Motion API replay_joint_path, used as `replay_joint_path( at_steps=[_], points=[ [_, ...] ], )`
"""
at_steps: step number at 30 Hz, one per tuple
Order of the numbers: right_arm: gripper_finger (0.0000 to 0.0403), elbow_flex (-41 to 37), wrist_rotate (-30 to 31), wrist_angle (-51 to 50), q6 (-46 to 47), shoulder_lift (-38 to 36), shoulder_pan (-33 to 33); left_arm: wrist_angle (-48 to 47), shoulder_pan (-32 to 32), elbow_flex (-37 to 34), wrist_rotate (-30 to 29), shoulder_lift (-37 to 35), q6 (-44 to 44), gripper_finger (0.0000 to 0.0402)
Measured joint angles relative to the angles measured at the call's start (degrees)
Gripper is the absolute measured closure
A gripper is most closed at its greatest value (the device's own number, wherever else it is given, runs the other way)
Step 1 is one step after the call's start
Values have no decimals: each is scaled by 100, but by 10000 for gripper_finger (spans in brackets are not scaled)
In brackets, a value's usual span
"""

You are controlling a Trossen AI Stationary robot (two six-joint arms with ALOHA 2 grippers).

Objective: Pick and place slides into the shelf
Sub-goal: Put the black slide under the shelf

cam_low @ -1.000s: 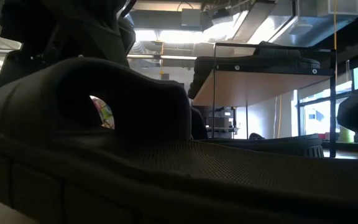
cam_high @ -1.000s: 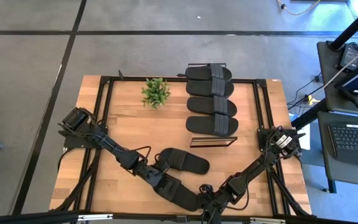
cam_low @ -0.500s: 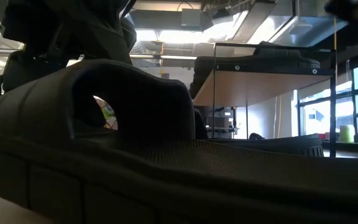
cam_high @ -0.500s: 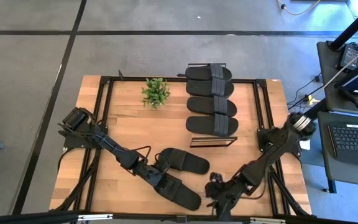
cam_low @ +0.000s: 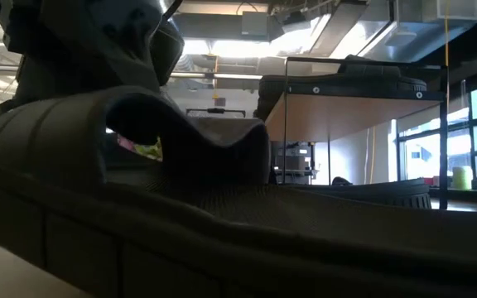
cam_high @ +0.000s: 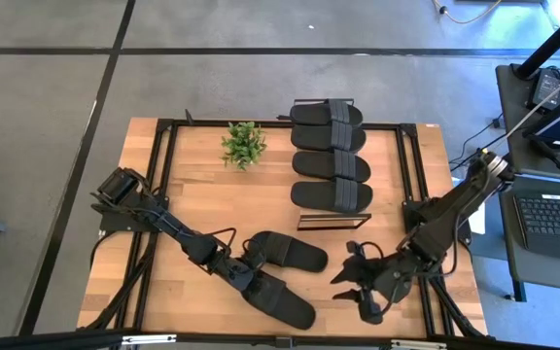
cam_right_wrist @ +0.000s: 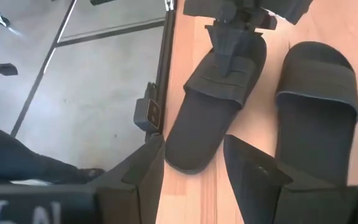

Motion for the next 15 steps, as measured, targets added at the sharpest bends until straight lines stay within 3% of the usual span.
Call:
replay_joint_path(
  at_steps=[2,9,15],
  points=[
    [236,0,1,-22,-86,-32,0,6,0,0,-21,0,100,391],
    [236,0,-2,-634,-126,-65,2,96,-15,117,43,-100,272,395],
    [236,0,-2,-1293,38,-323,4,-425,-24,323,-28,-870,714,397]
  ],
)
